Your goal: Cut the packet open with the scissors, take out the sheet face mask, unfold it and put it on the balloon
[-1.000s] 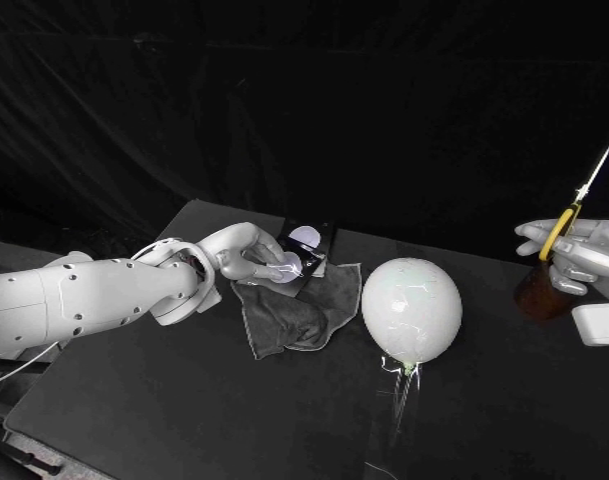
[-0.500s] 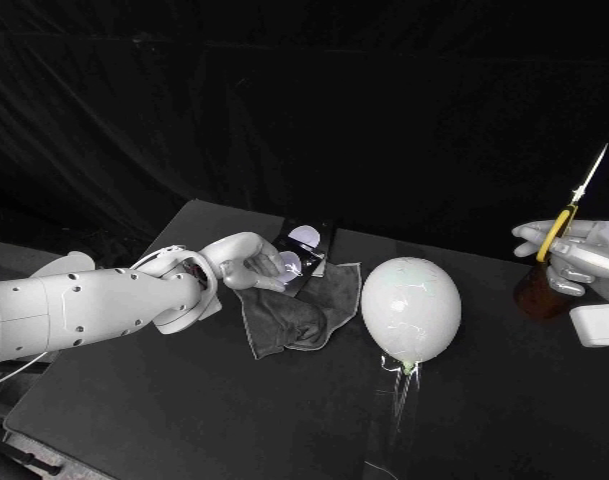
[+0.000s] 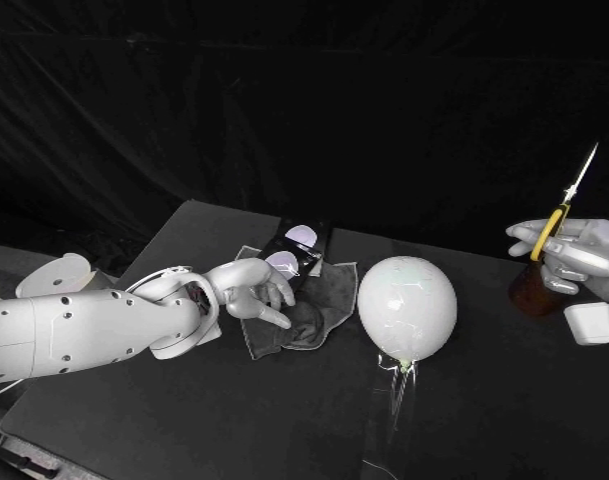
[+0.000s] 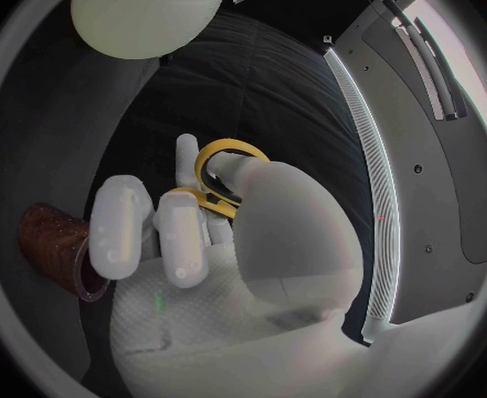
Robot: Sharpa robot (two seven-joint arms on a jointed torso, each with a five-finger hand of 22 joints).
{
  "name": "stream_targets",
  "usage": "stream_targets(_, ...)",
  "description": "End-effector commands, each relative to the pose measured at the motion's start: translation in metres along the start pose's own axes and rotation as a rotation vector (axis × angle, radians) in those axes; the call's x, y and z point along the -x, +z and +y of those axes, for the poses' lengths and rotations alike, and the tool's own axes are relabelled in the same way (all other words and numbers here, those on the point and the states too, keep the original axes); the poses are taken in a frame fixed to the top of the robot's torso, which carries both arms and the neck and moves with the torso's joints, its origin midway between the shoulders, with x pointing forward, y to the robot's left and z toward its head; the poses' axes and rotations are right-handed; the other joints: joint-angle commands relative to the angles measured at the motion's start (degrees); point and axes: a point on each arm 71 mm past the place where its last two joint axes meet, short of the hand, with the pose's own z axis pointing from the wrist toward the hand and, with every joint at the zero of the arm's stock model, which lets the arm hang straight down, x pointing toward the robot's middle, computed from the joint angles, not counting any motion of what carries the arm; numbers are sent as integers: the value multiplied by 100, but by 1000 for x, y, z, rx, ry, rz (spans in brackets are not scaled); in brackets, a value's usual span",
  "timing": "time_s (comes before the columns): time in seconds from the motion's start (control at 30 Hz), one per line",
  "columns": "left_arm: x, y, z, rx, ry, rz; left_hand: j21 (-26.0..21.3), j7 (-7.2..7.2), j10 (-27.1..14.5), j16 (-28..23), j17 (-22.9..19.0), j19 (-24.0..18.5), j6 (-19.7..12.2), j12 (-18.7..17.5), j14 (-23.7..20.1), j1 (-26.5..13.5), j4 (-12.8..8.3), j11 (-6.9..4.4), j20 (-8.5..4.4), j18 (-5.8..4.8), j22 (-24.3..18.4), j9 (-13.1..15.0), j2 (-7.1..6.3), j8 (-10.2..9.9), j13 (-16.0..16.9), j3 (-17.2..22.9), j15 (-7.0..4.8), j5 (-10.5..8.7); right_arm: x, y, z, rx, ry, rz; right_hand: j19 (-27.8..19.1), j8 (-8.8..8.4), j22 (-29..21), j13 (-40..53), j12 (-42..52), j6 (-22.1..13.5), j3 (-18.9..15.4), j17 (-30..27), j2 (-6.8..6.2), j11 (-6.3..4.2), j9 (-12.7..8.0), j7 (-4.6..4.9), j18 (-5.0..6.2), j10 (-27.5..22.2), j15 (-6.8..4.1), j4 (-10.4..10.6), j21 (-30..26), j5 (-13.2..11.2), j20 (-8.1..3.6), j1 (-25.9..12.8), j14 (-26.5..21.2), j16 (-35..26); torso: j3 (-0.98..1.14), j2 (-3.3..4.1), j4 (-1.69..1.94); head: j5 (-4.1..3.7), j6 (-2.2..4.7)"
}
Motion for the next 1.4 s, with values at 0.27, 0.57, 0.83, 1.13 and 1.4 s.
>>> stream_targets(0.27, -13, 6, -9, 9, 115, 81, 2204, -53, -492, 1797, 1944, 554, -104, 1682, 1527, -268, 19, -149, -174, -134, 2240, -17, -6, 96, 1228, 2, -128, -22, -3, -1, 0, 12, -21, 24, -27, 26, 425, 18, 17, 20, -43, -1, -7, -655, 15, -39, 43, 1685, -46, -5, -33, 16, -10, 77, 195, -41, 4, 4, -13, -13, -12)
stream_targets(0.57, -21, 10, -15, 9, 143, 144, 2895, -58, -63, 2170, 2483, 965, -171, 2910, 1888, -233, 19, -186, -237, -273, 3180, -94, -38, 75, 2475, 110, -156, -26, -3, -1, 0, 11, -26, 24, -33, 27, 417, 26, 17, 21, -49, 1, -5, -656, 18, -40, 46, 1683, -47, -11, -44, 16, -11, 87, 195, -41, 12, 6, -5, -37, -35)
stream_targets(0.83, -25, 13, -17, 35, 174, 164, 3402, -58, 593, 2470, 2999, 1530, -120, 3937, 2212, -281, 17, -192, -270, -427, 4042, -157, -23, 79, 3707, 140, -174, -25, -4, -2, 0, 15, -32, 29, -32, 28, 419, 31, 18, 21, -53, -1, -4, -657, 20, -40, 45, 1683, -48, -15, -43, 16, -12, 93, 195, -41, 8, -3, -5, -51, -38)
stream_targets(1.13, -29, 15, -21, 30, 179, 189, 3553, -126, 764, 2562, 3174, 1686, 107, 4176, 2314, 44, -24, -249, -285, -471, 4289, -174, 276, 151, 4011, 355, -208, -20, -4, -2, 0, 16, -33, 29, -32, 28, 419, 31, 18, 21, -53, -1, -4, -657, 20, -40, 45, 1683, -48, -15, -43, 16, -12, 93, 195, -41, 11, 1, 1, -63, -37)
stream_targets(1.4, -29, 15, -24, 3, 176, 184, 3625, -267, 775, 2593, 3241, 1744, 622, 4203, 2352, 842, -146, -396, -317, -488, 4406, -169, 980, 344, 4097, 945, -352, -12, -4, -2, 0, 17, -34, 30, -41, 31, 409, 42, 20, 23, -60, -4, 0, -658, 23, -42, 49, 1683, -49, -21, -59, 16, -13, 103, 194, -43, 4, 0, -3, -70, -34)
